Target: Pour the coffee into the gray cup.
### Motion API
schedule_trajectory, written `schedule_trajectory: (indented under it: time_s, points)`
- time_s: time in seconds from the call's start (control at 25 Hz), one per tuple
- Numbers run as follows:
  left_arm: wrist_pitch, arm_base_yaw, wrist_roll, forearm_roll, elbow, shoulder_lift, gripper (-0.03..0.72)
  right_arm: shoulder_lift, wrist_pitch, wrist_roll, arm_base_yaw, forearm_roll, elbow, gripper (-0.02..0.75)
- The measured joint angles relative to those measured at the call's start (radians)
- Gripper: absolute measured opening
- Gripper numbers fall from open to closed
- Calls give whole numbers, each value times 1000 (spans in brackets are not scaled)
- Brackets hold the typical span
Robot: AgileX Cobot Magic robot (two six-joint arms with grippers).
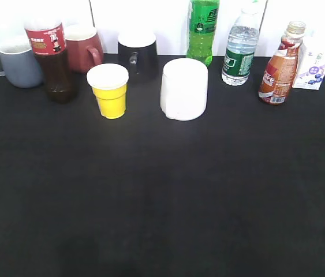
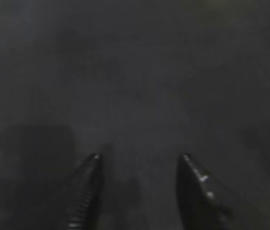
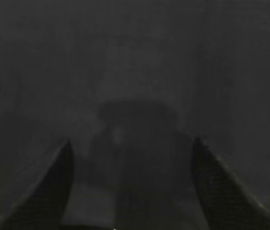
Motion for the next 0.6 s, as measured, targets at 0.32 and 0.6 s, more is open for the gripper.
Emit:
schedule_trajectory:
  time_s: [0.32,0.6]
  points:
    - [-1,219,0,-1,0,-222,239,-195,-6,0,-116,4,0,590]
    - [-1,232,0,-1,3,-265,239,-257,-8,0,-119,5,1,590]
